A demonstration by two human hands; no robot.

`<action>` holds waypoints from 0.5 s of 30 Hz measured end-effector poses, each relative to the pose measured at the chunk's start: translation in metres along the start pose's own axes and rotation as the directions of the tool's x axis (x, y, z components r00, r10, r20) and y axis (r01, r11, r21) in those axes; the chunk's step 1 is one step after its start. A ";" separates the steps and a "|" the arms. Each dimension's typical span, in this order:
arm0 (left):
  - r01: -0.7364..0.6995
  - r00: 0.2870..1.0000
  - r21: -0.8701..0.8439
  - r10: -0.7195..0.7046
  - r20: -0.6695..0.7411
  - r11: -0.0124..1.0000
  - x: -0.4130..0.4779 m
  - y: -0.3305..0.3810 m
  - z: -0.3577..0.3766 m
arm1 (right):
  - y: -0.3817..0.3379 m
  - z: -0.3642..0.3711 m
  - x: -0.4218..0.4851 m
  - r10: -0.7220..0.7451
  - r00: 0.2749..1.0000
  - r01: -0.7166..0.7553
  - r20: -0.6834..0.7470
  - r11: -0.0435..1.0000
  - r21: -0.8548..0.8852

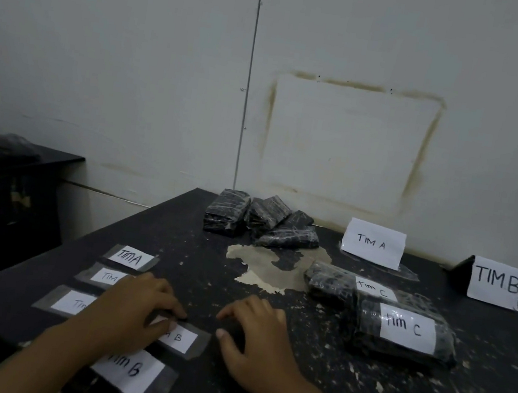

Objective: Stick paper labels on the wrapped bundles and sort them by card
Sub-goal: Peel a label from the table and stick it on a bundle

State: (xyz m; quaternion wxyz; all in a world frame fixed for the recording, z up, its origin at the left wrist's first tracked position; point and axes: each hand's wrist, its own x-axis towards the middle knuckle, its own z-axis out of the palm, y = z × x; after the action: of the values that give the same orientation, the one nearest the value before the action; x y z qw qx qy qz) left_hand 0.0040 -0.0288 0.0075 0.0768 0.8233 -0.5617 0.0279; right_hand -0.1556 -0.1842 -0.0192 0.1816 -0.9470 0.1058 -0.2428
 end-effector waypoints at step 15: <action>0.016 1.000 -0.157 -0.015 0.007 0.988 0.003 -0.003 -0.004 | 0.005 0.000 -0.001 0.042 0.999 -0.040 -0.021 0.995 0.086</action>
State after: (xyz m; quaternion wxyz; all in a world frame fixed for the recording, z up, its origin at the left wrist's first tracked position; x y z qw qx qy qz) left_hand 0.0080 -0.0296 0.0120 0.1399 0.8191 -0.5559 -0.0194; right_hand -0.1568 -0.1882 -0.0217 0.2257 -0.9332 0.1169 -0.2541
